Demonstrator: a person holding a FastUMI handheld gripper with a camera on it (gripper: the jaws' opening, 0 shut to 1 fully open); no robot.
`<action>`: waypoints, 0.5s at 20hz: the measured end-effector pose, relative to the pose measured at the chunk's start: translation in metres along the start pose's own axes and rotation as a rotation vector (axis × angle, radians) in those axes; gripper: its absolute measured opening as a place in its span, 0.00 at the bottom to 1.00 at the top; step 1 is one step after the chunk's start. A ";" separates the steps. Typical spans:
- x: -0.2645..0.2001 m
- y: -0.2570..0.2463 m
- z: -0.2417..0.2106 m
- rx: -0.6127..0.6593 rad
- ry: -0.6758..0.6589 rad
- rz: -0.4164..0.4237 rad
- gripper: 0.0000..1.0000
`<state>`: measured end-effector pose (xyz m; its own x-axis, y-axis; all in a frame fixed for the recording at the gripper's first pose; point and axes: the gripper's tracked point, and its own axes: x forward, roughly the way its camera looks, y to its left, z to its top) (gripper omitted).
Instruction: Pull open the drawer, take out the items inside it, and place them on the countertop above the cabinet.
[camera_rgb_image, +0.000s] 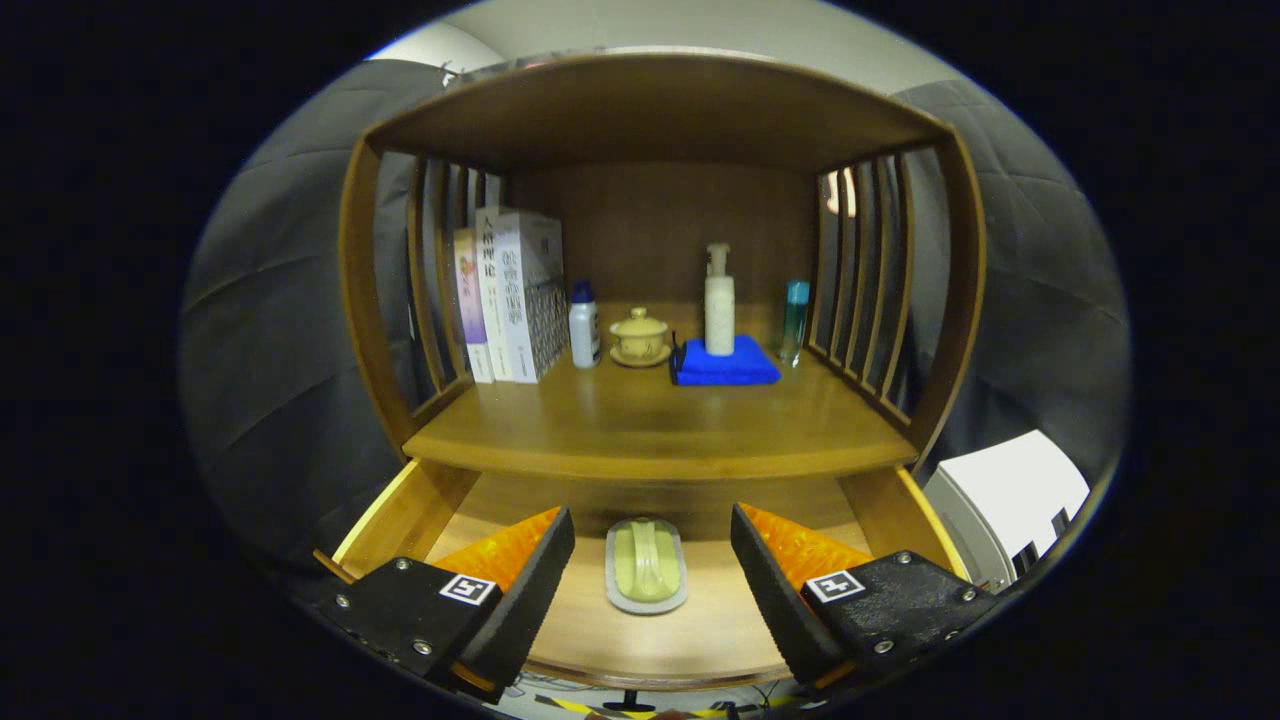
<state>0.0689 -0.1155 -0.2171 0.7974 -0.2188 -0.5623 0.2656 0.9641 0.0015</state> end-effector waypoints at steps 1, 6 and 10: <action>0.009 0.000 -0.005 0.012 0.042 -0.012 0.97; 0.054 0.013 -0.036 0.075 0.210 -0.008 0.97; 0.070 0.008 -0.058 0.059 0.320 -0.045 0.95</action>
<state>0.0956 -0.1144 -0.3041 0.5763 -0.1934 -0.7940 0.3350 0.9421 0.0136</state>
